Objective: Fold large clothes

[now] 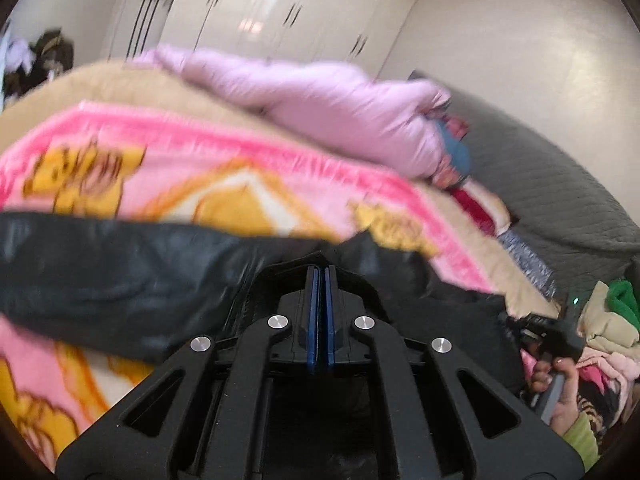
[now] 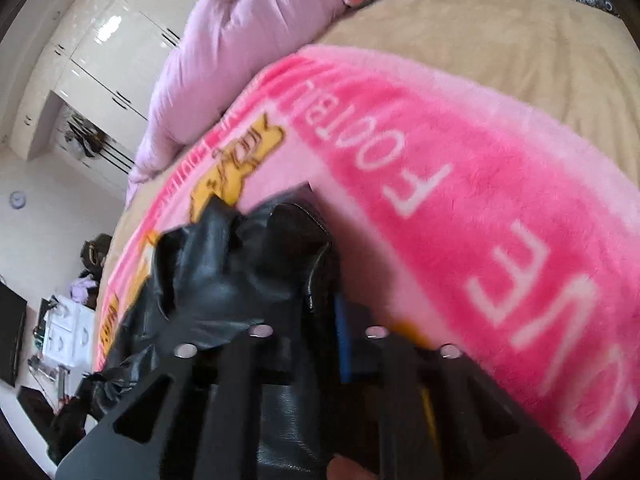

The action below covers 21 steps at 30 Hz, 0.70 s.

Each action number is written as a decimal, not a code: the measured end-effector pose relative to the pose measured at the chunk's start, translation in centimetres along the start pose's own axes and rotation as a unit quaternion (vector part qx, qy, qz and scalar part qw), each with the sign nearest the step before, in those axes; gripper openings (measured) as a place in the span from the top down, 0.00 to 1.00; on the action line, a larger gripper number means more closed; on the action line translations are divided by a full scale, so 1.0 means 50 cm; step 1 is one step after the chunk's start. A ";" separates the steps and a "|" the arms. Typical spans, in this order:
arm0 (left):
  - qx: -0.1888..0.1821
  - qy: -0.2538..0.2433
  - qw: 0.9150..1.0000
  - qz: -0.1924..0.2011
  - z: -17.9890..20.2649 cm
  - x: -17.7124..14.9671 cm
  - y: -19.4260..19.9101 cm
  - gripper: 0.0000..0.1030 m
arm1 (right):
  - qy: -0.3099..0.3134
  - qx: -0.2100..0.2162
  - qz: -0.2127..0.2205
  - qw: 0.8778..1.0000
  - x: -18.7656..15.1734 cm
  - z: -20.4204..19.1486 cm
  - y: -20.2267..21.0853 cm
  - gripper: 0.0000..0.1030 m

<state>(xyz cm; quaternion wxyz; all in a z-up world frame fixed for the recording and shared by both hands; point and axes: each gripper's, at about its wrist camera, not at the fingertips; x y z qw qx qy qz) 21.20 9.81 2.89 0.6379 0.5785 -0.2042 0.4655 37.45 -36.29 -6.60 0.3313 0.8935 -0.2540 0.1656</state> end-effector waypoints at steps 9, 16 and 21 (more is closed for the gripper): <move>0.063 0.021 0.988 -0.140 -0.069 -0.076 -0.166 0.97 | 0.003 -0.063 0.037 0.997 -0.006 0.031 -0.005 0.90; 0.099 0.043 0.987 -0.120 -0.120 -0.067 -0.118 1.00 | 0.055 -0.107 0.045 0.992 -0.009 -0.013 0.024 0.76; 0.092 -0.004 0.995 -0.048 -0.062 -0.024 -0.032 0.91 | 0.146 -0.115 0.062 0.981 -0.030 -0.087 0.065 0.62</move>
Point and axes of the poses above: each gripper's, at about its wrist camera, not at the fingertips, and y roughly against the way its jaws point, z to its right, x to its top, and after that the axes turned 14 degrees about x, right-handed
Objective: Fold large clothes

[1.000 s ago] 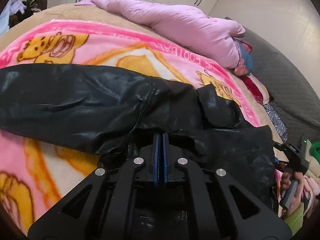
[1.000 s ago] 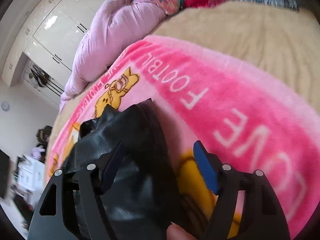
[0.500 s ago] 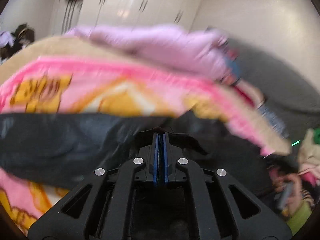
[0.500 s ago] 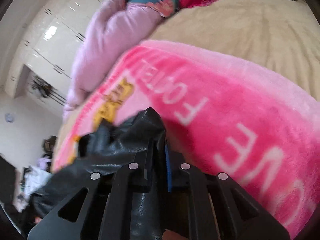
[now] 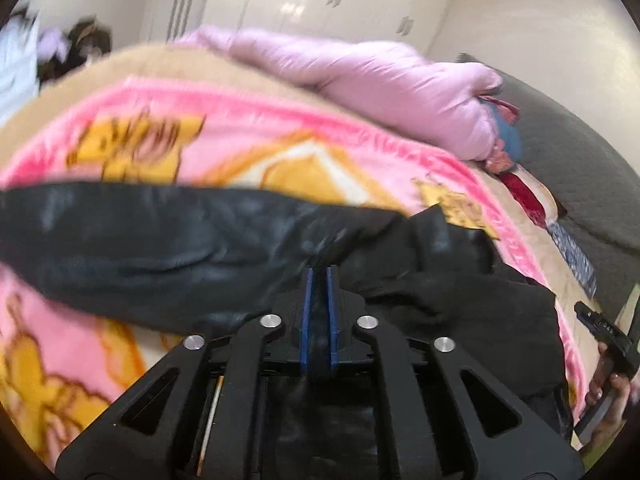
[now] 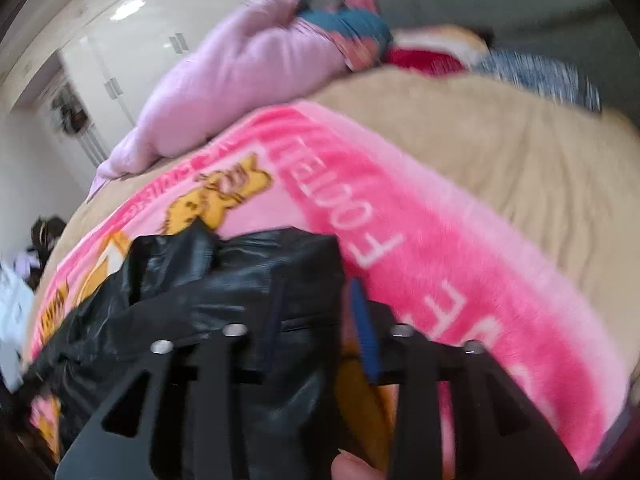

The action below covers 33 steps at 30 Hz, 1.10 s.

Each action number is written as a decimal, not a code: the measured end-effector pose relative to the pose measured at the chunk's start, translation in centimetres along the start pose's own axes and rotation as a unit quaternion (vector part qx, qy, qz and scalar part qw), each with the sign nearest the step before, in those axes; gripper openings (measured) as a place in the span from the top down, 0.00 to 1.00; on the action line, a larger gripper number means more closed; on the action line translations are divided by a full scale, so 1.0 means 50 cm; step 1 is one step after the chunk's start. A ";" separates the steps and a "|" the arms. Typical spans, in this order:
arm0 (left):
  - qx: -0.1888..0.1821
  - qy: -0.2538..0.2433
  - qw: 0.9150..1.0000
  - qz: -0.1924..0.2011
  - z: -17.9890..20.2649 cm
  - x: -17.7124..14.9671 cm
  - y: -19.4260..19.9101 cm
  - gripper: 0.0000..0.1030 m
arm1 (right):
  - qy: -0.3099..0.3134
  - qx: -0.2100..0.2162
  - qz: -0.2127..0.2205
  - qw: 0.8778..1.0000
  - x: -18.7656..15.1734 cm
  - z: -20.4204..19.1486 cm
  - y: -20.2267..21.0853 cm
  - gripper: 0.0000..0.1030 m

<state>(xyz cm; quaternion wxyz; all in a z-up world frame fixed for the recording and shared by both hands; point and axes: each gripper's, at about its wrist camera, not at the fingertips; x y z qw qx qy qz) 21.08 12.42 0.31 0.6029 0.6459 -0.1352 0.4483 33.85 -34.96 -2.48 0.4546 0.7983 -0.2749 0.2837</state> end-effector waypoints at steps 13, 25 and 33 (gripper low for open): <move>0.011 -0.121 0.989 -0.082 0.179 -0.084 -0.098 0.45 | 0.079 0.071 -0.056 0.993 -0.086 -0.118 0.035 0.62; -0.021 -0.092 0.991 -0.100 0.135 -0.113 -0.115 0.42 | 0.040 0.020 -0.157 0.987 -0.131 -0.083 -0.052 0.65; -0.028 -0.079 0.994 -0.076 0.123 -0.099 -0.063 0.23 | 0.092 0.007 -0.114 0.989 -0.132 -0.141 -0.009 0.38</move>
Point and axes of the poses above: each gripper's, at about its wrist camera, not at the fingertips, and y roughly against the way its jaws point, z to its right, x to its top, and after that the axes turned 14 degrees about x, right-handed
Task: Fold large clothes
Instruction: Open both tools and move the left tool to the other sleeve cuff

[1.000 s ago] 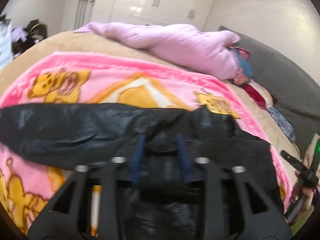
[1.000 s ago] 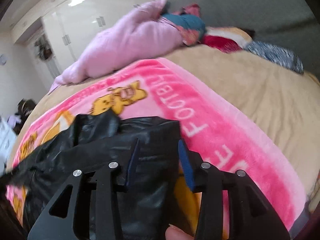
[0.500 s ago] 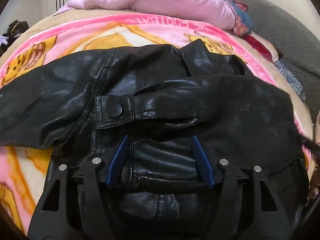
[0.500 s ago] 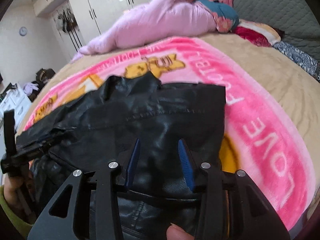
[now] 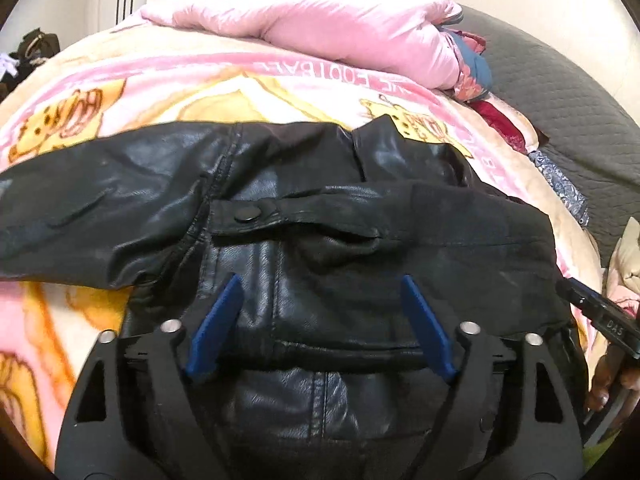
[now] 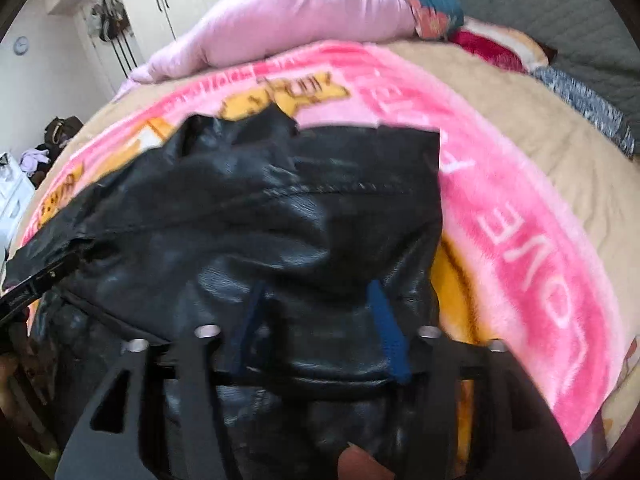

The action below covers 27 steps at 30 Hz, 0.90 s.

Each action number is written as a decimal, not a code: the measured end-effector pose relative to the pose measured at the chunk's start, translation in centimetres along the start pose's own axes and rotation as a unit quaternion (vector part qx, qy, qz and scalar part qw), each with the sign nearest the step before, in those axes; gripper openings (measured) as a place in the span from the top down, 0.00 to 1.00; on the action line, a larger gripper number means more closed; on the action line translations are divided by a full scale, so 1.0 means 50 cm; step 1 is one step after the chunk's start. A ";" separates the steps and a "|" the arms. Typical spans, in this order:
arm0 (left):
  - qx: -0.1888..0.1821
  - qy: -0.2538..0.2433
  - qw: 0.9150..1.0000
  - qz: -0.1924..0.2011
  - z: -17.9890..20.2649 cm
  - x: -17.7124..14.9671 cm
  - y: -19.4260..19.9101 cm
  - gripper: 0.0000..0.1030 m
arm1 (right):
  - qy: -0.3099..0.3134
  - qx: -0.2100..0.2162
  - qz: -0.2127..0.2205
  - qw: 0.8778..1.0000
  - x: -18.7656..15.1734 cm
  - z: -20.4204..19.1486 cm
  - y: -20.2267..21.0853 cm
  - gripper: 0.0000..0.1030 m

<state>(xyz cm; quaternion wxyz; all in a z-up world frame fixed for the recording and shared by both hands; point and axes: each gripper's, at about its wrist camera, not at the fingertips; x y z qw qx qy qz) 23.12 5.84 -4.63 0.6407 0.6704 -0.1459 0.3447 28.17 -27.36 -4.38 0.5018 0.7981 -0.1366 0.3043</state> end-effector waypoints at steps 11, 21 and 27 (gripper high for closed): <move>0.007 -0.001 1.000 0.011 -0.024 0.006 0.037 0.09 | 0.053 0.005 0.040 0.998 -0.001 -0.098 0.041 0.04; 0.012 0.029 0.999 0.019 -0.101 0.010 0.071 0.09 | 0.077 0.004 0.053 0.996 -0.004 -0.195 0.048 0.04; 0.016 0.050 0.998 0.020 -0.152 0.005 0.084 0.09 | 0.074 -0.002 0.060 0.995 0.002 -0.239 0.044 0.04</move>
Point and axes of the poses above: each gripper's, at about its wrist camera, not at the fingertips, and y roughly against the way its jaws point, z to its right, x to its top, and after that the axes turned 14 degrees about x, right-handed
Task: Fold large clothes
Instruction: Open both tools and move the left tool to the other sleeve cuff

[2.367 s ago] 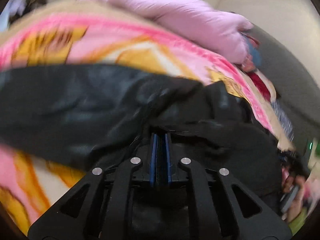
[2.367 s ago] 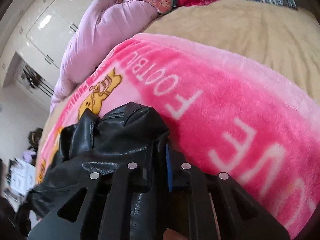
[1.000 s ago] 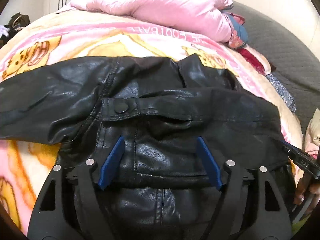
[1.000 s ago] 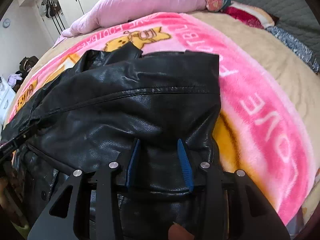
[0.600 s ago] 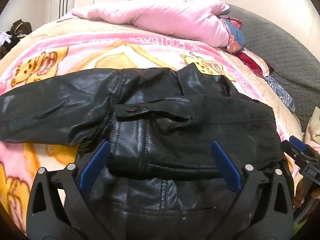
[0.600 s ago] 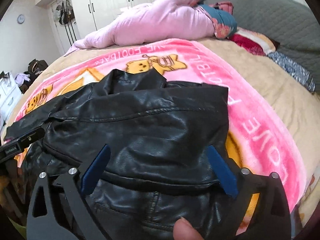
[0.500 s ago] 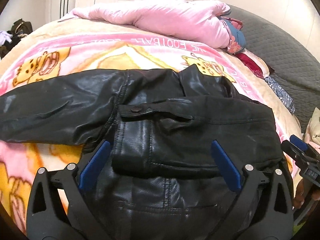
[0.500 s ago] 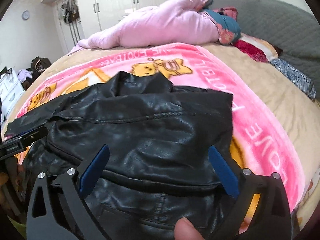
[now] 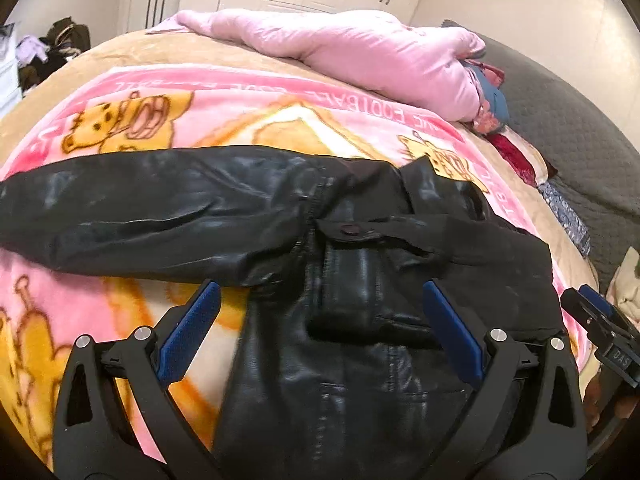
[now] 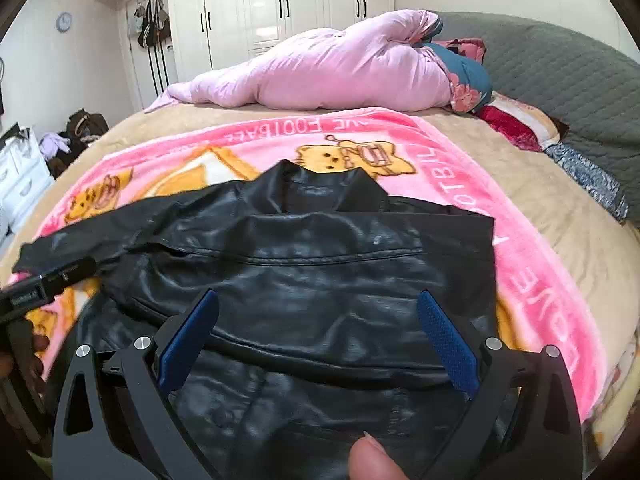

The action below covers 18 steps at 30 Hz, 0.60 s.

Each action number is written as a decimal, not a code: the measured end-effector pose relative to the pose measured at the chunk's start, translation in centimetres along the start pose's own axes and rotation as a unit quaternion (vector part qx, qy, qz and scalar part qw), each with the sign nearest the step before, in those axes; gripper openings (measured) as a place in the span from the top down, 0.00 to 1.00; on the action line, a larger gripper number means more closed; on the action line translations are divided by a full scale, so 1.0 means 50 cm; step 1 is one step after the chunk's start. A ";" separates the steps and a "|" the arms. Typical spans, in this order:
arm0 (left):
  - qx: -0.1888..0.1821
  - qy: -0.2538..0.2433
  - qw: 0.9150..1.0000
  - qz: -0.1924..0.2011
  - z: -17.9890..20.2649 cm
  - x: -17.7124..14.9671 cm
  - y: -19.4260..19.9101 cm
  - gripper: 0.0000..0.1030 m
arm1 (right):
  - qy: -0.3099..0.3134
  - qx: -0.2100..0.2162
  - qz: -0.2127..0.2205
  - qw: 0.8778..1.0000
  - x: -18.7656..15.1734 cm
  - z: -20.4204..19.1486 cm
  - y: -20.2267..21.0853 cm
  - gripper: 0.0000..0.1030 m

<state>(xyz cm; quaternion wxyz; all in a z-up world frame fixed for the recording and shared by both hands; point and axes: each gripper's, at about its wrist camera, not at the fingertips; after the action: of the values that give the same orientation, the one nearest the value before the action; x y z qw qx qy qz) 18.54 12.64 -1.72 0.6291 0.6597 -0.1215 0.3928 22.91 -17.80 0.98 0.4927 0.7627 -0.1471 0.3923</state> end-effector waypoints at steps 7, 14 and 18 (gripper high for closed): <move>0.013 0.013 1.000 0.002 -0.049 0.001 0.006 0.09 | 0.003 0.002 -0.002 1.000 0.007 -0.053 -0.013 0.04; 0.036 0.024 0.999 0.001 -0.105 0.003 0.005 0.09 | 0.021 0.022 -0.015 0.999 0.015 -0.116 -0.036 0.04; 0.046 0.040 0.998 -0.002 -0.147 0.003 0.002 0.09 | 0.035 0.027 -0.019 0.999 0.019 -0.155 -0.048 0.04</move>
<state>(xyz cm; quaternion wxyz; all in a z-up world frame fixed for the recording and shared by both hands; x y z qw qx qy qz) 15.91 19.49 -2.27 0.6035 0.6718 -0.0765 0.4226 21.47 -9.83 1.75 0.4843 0.7639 -0.1047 0.4134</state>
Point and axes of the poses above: each gripper's, at about its wrist camera, not at the fingertips, and y roughly against the way its jaws point, z to its right, x to its top, and after that the axes turned 14 degrees about x, right-handed
